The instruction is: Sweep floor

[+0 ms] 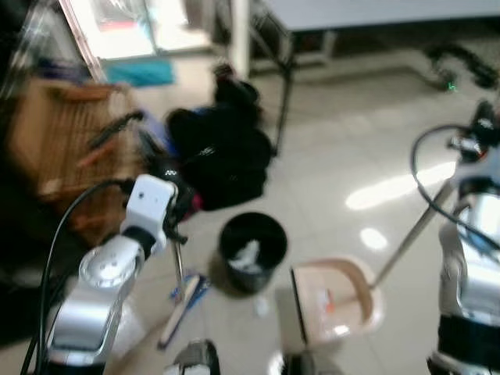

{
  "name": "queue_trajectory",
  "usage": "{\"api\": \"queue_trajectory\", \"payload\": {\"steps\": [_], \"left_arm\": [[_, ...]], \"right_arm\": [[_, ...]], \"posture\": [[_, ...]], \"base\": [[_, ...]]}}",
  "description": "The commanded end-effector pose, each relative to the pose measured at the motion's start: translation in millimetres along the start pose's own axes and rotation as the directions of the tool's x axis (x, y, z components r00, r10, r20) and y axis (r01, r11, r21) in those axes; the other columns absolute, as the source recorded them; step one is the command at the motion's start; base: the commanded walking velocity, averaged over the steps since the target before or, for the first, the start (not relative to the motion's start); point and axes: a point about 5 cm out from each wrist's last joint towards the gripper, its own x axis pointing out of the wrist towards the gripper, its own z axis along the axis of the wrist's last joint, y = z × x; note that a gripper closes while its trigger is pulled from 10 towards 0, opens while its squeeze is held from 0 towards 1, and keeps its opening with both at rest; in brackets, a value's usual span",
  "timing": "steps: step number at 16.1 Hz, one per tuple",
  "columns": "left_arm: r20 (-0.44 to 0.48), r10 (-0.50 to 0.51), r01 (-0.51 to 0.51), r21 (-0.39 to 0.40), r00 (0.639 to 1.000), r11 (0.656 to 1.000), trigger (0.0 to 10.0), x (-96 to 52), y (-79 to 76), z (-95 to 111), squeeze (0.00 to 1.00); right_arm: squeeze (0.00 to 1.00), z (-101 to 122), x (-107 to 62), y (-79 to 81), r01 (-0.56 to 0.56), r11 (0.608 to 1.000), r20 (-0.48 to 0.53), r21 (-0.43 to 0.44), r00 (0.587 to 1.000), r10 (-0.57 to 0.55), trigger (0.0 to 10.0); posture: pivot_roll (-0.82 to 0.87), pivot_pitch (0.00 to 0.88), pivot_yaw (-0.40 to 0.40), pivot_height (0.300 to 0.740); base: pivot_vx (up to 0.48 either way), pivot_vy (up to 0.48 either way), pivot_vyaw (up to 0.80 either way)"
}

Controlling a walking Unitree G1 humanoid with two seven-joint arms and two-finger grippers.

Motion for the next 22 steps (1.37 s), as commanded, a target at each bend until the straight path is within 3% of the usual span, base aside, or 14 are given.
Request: {"api": "queue_trajectory", "payload": {"steps": [1, 5, 10, 14, 16, 22], "left_arm": [[0.022, -0.012, 0.012, 0.019, 1.000, 1.000, 10.0, 1.8, 0.3, 4.8, 0.00], [0.032, -0.045, 0.044, 0.031, 0.998, 0.999, 10.0, 10.4, -0.2, 9.3, 0.00], [0.028, 0.007, -0.006, -0.060, 1.000, 0.998, 10.0, 15.3, 1.3, 6.3, 0.00], [0.017, 0.017, -0.016, -0.051, 1.000, 0.999, 10.0, 11.9, -3.0, 1.4, 0.00], [0.008, 0.043, -0.042, -0.106, 0.999, 0.993, 10.0, 8.6, -2.6, -2.9, 0.00], [0.002, 0.061, -0.061, -0.096, 0.998, 0.994, 10.0, 4.5, -3.5, -5.3, 0.00]], "right_arm": [[0.00, 8.7, -0.3, -4.8, 0.023, 1.000, 0.043, 0.013, 0.999, -0.023, 10.0], [0.00, 12.2, -5.9, -11.0, 0.052, 0.999, 0.050, 0.004, 0.997, -0.052, 10.0], [0.00, 11.8, -8.4, -7.3, 0.037, 0.999, 0.034, 0.001, 0.999, -0.037, 10.0], [0.00, 10.6, -12.0, 1.8, 0.002, 1.000, 0.007, 0.017, 1.000, -0.002, 10.0], [0.00, 8.8, -14.1, 5.3, -0.012, 1.000, -0.014, 0.027, 1.000, 0.013, 10.0], [0.00, 7.8, -12.4, 8.5, -0.037, 0.999, -0.039, 0.029, 0.998, 0.038, 10.0]], "posture": [[-0.03, 0.106, 0.040, 0.740], [-0.04, 0.106, 0.061, 0.740], [-0.05, 0.098, 0.044, 0.740], [-0.05, 0.092, 0.017, 0.740], [-0.05, 0.091, 0.006, 0.740], [-0.05, 0.092, -0.011, 0.740]], "base": [[-0.292, 0.000, 0.00], [-0.292, 0.000, 0.00], [0.000, 0.000, 0.00], [0.000, -0.360, 0.00], [0.000, 0.000, 0.00], [0.000, 0.000, 0.00]]}}
